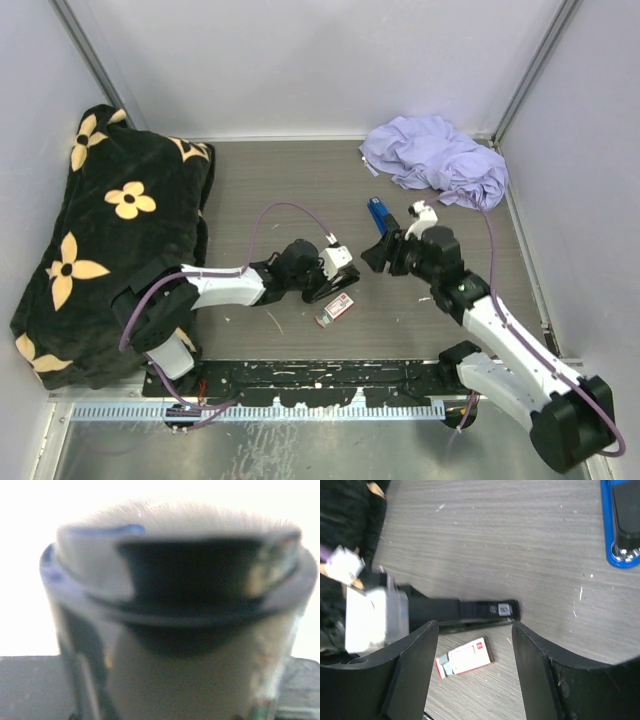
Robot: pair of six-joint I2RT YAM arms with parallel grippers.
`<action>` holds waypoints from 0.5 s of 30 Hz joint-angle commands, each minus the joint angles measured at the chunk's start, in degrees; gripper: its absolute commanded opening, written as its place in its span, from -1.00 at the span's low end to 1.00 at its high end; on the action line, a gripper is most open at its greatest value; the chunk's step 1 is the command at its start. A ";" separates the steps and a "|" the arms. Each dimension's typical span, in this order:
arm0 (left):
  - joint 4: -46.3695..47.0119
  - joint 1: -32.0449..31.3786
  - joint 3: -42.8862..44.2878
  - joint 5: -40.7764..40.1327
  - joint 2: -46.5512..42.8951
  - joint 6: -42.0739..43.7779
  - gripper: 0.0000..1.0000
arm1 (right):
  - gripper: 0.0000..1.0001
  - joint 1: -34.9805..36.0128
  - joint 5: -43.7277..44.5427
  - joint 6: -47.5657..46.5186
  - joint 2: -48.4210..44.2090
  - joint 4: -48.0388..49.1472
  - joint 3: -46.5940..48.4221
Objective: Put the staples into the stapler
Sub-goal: Open the stapler at the center of the board.
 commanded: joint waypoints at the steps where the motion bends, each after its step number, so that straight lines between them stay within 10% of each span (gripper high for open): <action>1: -3.32 3.40 -0.51 6.71 -0.65 -1.53 -0.99 | 0.32 6.80 12.77 -1.88 -8.09 6.85 -8.43; 15: -6.23 5.03 1.38 10.30 1.14 -2.14 -1.00 | 0.31 22.60 22.12 -11.96 -4.30 37.76 -22.57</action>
